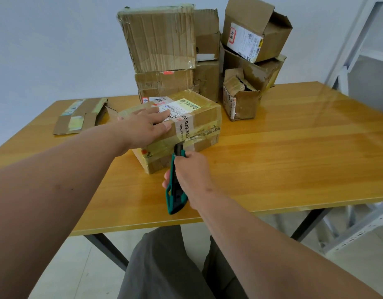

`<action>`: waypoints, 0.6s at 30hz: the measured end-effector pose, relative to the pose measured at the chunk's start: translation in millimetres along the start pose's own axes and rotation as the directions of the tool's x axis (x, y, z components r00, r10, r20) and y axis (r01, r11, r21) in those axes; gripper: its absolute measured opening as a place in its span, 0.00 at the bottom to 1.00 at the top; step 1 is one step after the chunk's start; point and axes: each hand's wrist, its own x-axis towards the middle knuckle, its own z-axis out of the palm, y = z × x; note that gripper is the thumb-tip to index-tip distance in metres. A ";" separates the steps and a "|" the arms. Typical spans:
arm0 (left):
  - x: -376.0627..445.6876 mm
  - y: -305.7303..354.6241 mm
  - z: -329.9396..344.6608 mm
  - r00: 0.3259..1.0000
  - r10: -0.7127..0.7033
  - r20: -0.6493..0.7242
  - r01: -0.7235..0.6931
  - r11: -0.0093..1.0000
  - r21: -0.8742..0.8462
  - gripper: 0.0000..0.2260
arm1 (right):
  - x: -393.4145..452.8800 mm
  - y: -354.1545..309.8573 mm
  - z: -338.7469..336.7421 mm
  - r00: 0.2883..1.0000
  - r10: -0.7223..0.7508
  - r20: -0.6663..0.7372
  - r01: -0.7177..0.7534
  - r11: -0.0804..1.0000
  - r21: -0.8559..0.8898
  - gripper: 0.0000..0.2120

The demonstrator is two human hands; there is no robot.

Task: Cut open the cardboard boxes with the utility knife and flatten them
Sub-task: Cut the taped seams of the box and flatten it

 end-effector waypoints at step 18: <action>-17.2 -28.3 -43.7 0.935 0.131 0.331 -0.016 0.944 -0.329 0.26 | -13.2 -1.0 -16.0 0.955 0.013 0.296 0.066 0.965 -0.254 0.17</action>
